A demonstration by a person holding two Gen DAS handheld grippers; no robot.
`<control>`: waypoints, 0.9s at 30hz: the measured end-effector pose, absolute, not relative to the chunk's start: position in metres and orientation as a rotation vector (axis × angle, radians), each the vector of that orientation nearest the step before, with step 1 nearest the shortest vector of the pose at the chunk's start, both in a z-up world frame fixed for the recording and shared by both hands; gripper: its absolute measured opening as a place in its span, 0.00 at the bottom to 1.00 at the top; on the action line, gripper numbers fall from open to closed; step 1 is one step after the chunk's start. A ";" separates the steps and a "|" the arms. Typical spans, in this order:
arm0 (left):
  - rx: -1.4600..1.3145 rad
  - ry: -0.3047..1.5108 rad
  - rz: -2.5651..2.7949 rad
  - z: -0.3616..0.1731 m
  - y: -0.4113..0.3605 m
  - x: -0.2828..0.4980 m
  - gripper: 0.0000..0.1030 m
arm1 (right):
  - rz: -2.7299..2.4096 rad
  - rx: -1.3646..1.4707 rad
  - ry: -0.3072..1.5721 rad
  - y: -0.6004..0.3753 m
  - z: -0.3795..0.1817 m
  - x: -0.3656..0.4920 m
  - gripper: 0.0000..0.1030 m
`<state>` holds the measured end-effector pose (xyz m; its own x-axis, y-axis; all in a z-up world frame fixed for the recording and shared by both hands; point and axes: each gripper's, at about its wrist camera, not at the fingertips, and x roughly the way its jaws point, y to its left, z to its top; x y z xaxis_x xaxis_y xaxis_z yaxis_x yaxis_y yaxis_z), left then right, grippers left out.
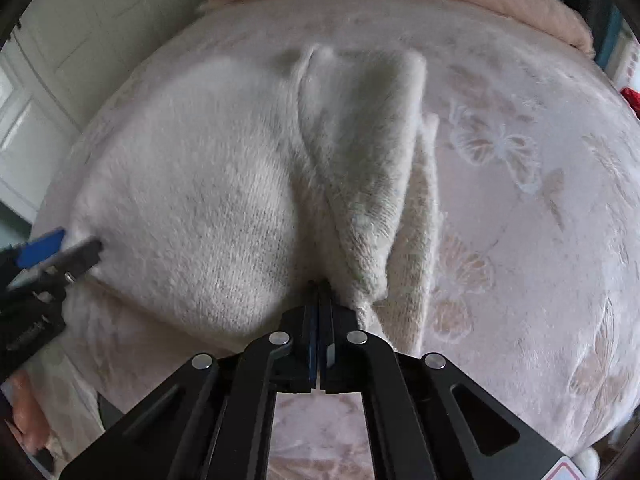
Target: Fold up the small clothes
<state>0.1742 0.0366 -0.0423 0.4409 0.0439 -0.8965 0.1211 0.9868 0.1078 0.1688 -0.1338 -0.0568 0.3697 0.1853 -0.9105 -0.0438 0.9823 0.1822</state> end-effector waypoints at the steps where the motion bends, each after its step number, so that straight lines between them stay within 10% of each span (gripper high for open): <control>1: 0.177 1.107 -0.047 -0.040 0.036 0.172 0.58 | 0.148 0.151 1.179 -0.133 -0.048 0.167 0.00; 17: 0.194 1.018 -0.059 0.006 0.012 0.118 0.57 | 0.033 0.231 1.043 -0.154 0.013 0.095 0.36; 27: 0.231 0.891 -0.057 0.034 -0.007 0.080 0.81 | -0.130 0.232 0.902 -0.170 0.032 0.048 0.72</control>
<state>0.0800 -0.0066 0.0343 0.6287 0.0463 -0.7762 0.1454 0.9736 0.1758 0.0484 -0.1698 0.0318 0.6147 -0.0147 -0.7886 0.2088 0.9672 0.1447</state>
